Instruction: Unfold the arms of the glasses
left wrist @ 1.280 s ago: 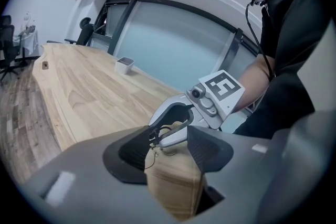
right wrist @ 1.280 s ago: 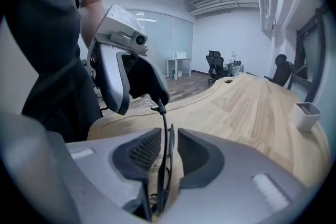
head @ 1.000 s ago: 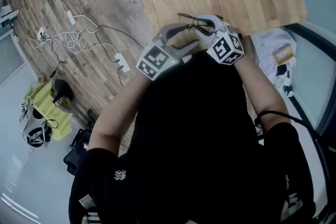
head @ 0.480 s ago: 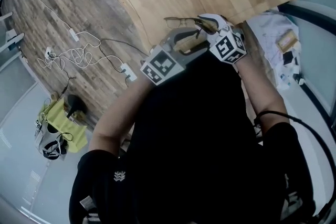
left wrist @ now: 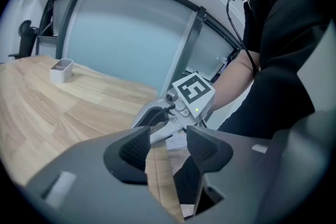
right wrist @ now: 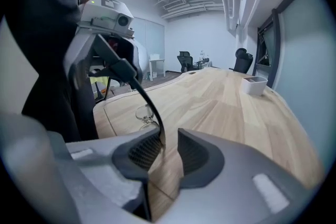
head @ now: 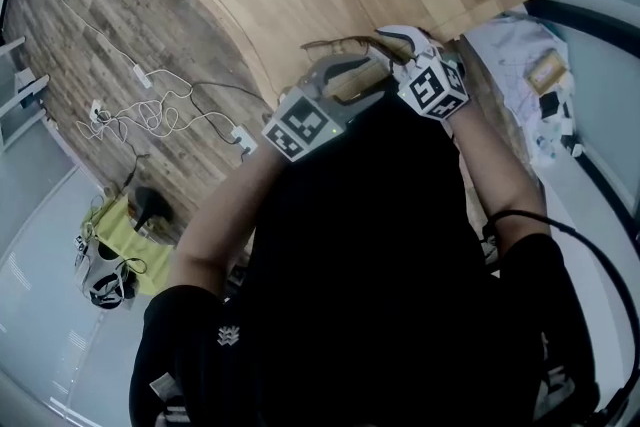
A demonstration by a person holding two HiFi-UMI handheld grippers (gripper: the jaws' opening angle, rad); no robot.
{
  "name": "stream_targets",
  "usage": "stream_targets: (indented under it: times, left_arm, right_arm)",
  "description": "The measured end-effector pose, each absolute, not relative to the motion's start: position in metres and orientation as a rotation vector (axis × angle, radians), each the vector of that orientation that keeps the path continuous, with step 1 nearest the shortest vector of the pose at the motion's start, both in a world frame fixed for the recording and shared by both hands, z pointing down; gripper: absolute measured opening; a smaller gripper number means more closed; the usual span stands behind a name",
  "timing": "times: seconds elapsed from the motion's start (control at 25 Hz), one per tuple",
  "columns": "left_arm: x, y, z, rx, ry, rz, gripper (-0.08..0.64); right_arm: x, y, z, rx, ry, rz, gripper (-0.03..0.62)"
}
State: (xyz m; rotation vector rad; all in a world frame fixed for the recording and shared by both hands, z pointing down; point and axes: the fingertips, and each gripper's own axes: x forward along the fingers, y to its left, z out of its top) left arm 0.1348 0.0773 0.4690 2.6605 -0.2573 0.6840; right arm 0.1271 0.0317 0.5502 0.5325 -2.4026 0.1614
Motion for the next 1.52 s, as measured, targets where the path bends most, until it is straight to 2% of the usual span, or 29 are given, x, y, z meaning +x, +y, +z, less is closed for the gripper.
stream_targets:
  times: [0.4, 0.52, 0.76, 0.88, 1.12, 1.28, 1.52]
  left_arm:
    - [0.051, 0.011, 0.506, 2.488, -0.687, 0.807, 0.229]
    - [0.039, -0.002, 0.517, 2.419, -0.759, 0.871, 0.197]
    - [0.037, -0.010, 0.550, 2.323, -0.734, 1.003, 0.149]
    - [0.038, -0.008, 0.561, 2.306, -0.711, 1.070, 0.078]
    - [0.048, -0.008, 0.575, 2.303, -0.665, 1.117, 0.078]
    - [0.052, -0.004, 0.578, 2.312, -0.629, 1.137, 0.028]
    - [0.054, -0.002, 0.566, 2.368, -0.597, 1.098, 0.026]
  right_arm:
    - [0.097, -0.038, 0.543, 0.496, -2.426, 0.004, 0.089]
    - [0.096, -0.039, 0.544, 0.491, -2.403, 0.074, 0.089]
    - [0.105, -0.006, 0.547, 0.522, -2.387, 0.177, 0.089]
    - [0.110, 0.002, 0.539, 0.638, -2.431, 0.235, 0.089]
    - [0.116, 0.017, 0.530, 0.766, -2.440, 0.310, 0.089]
    - [0.107, 0.016, 0.515, 0.794, -2.465, 0.277, 0.089]
    - [0.102, -0.008, 0.504, 0.883, -2.486, 0.299, 0.089]
